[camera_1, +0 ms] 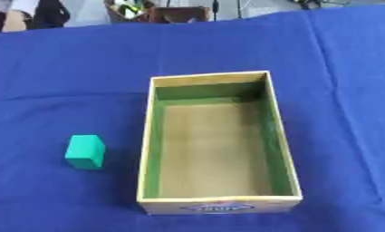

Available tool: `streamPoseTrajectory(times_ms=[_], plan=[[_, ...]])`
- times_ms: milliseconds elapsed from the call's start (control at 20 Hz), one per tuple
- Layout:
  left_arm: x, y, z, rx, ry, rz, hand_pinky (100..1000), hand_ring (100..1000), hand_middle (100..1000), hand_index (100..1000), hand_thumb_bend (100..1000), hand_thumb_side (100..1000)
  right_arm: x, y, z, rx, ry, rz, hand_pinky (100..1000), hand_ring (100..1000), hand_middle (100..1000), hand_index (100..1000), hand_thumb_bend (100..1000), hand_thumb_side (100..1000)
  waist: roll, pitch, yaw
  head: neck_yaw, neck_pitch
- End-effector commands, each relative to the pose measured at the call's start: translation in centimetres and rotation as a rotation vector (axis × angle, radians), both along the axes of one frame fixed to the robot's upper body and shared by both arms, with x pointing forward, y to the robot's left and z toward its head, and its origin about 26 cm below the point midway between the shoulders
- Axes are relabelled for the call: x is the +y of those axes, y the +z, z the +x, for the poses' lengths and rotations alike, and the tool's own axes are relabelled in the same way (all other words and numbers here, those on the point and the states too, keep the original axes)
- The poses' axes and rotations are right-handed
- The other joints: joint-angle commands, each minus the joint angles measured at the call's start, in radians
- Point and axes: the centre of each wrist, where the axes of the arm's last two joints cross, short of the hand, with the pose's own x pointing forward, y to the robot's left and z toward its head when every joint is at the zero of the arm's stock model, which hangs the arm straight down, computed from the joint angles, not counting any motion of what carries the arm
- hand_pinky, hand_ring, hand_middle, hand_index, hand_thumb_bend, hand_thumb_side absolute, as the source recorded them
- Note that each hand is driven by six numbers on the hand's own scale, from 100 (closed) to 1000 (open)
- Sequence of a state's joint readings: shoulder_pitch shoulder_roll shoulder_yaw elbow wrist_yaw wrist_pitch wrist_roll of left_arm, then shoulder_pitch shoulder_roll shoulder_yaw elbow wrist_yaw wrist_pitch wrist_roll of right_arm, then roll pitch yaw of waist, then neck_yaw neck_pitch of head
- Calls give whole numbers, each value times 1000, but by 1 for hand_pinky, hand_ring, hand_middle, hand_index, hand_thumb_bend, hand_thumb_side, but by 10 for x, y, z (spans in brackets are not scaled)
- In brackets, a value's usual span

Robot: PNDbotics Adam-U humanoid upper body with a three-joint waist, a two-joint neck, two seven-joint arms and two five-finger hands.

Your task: Pick up objects on the table and place them in the box.

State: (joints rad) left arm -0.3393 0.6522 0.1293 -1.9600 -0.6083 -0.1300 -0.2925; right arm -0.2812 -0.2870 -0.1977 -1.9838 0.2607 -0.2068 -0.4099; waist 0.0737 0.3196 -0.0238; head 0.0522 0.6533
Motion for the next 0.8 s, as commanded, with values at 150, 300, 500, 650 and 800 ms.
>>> streamPoseTrajectory(times_ms=[150, 300, 500, 650, 800], plan=[[7, 16, 15, 195, -7, 274, 446, 680, 764, 959, 346, 1000, 0, 8, -2, -18, 13, -27, 723, 827, 630, 769, 100, 776, 3, -20, -6, 14, -15], [10, 16, 28, 319, -29, 343, 487, 706, 777, 978, 514, 1000, 0, 7, -2, -13, 16, -30, 724, 828, 630, 769, 100, 775, 8, -21, -12, 20, -17], [8, 16, 41, 435, -24, 425, 532, 742, 799, 1000, 672, 1000, 1, 7, -2, -7, 23, -34, 725, 830, 630, 770, 100, 774, 13, -22, -17, 29, -19], [6, 11, 48, 530, -27, 473, 548, 758, 818, 1000, 786, 988, 1, 6, -2, -3, 26, -35, 726, 831, 630, 770, 100, 773, 16, -22, -21, 34, -20], [4, 9, 51, 606, -33, 522, 574, 775, 848, 1000, 887, 969, 1, 6, -2, 0, 28, -36, 726, 832, 630, 770, 100, 772, 17, -22, -22, 35, -18]])
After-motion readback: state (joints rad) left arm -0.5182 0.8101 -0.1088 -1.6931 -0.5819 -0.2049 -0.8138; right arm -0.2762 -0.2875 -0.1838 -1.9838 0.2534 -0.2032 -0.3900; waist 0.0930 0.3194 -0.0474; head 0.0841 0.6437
